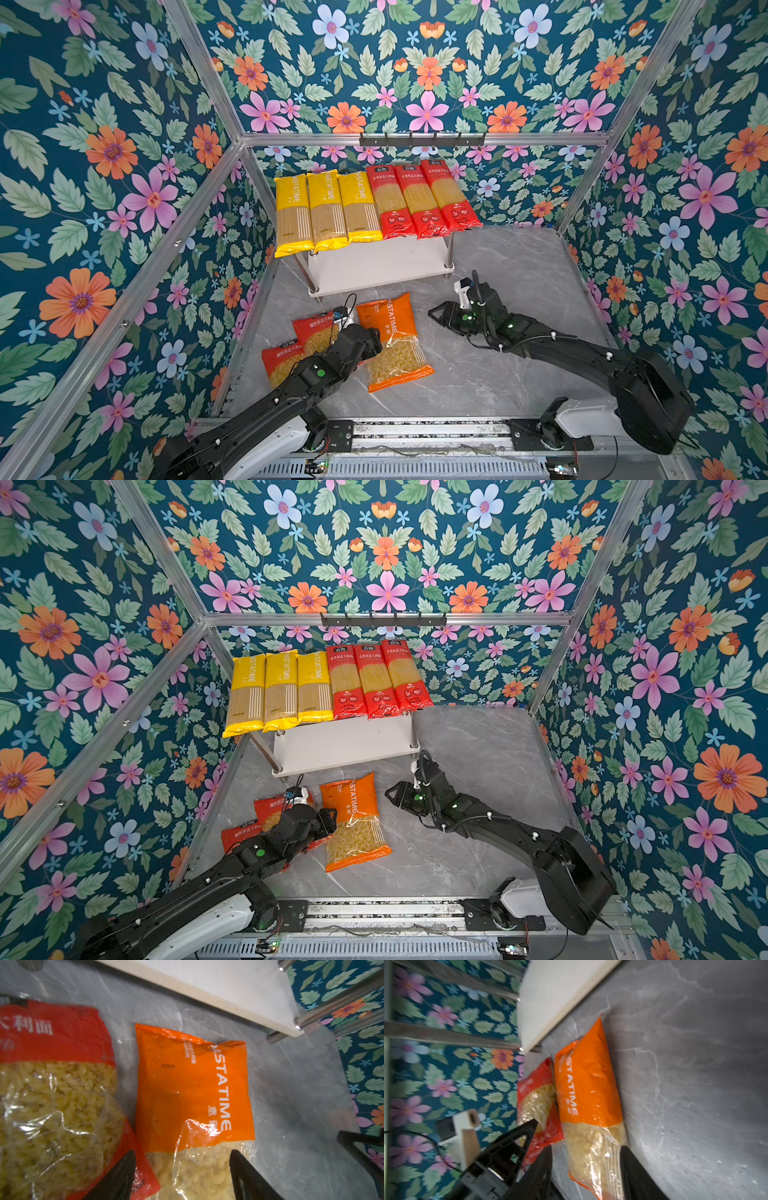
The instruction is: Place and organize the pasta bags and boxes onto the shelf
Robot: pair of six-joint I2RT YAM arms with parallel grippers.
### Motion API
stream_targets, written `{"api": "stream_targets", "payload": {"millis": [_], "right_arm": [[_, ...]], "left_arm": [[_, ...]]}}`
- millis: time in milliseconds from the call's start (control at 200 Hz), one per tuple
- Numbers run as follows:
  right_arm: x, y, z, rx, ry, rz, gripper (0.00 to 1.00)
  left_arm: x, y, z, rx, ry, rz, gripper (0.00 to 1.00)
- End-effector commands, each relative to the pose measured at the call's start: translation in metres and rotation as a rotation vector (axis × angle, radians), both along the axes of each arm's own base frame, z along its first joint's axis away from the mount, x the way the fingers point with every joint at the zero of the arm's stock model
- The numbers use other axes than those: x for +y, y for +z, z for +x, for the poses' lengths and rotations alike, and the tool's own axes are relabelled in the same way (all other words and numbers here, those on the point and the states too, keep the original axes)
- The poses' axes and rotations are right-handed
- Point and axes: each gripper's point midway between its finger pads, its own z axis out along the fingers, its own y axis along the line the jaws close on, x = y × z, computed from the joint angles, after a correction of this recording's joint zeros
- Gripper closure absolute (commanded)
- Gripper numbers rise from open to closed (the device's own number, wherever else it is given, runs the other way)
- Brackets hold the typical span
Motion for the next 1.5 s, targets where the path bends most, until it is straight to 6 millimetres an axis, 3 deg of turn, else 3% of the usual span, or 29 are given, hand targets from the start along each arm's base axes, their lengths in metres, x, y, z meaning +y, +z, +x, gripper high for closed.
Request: {"api": "stream_targets", "payload": {"millis": [0,120,200,230,405,565,655,755,945,1000,1085,1130,1220,1300,1495], "right_arm": [[0.009,-0.027,-0.003,-0.003,0.021,-0.131,0.46],[0.030,-0.053,-0.015,0.049,0.102,-0.198,0.46],[0.046,-0.059,-0.023,0.067,0.152,-0.181,0.47],[0.049,-0.074,-0.026,0.099,0.168,-0.196,0.49],[0.065,-0.085,-0.034,0.156,0.205,-0.132,0.75],[0.050,-0.088,-0.032,0.180,0.175,-0.112,0.96],[0.028,-0.087,-0.025,0.192,0.129,-0.099,1.00],[-0.011,-0.083,-0.021,0.191,0.069,-0.129,1.00],[-0.120,-0.086,-0.023,0.234,-0.133,-0.293,1.00],[-0.146,-0.079,-0.025,0.213,-0.205,-0.331,1.00],[-0.170,-0.063,-0.025,0.142,-0.268,-0.395,1.00],[-0.174,-0.053,-0.026,0.112,-0.289,-0.400,0.93],[-0.168,-0.037,-0.026,0.065,-0.294,-0.396,0.77],[-0.147,-0.027,-0.029,0.015,-0.229,-0.472,0.68],[-0.038,-0.020,-0.038,-0.071,0.035,-0.546,0.60]], "left_arm": [[-0.004,-0.012,-0.004,0.054,-0.007,-0.015,0.27],[-0.009,-0.015,-0.002,0.058,-0.013,-0.026,0.28],[-0.012,-0.014,-0.001,0.051,-0.017,-0.039,0.28],[-0.013,-0.014,0.000,0.048,-0.018,-0.043,0.28],[-0.020,-0.006,0.006,0.016,-0.038,-0.054,0.28],[-0.021,-0.002,0.008,0.001,-0.050,-0.040,0.28],[-0.020,0.001,0.009,-0.007,-0.053,-0.036,0.28],[-0.020,0.005,0.010,-0.019,-0.050,-0.034,0.28],[-0.021,0.016,0.015,-0.045,-0.057,-0.017,0.28],[-0.022,0.018,0.016,-0.054,-0.060,-0.016,0.28],[-0.022,0.020,0.018,-0.062,-0.066,0.001,0.28],[-0.021,0.021,0.020,-0.063,-0.065,0.020,0.28],[-0.020,0.024,0.021,-0.067,-0.070,0.050,0.28],[-0.017,0.030,0.023,-0.082,-0.068,0.065,0.28],[-0.006,0.043,0.023,-0.122,-0.030,0.084,0.28]]}}
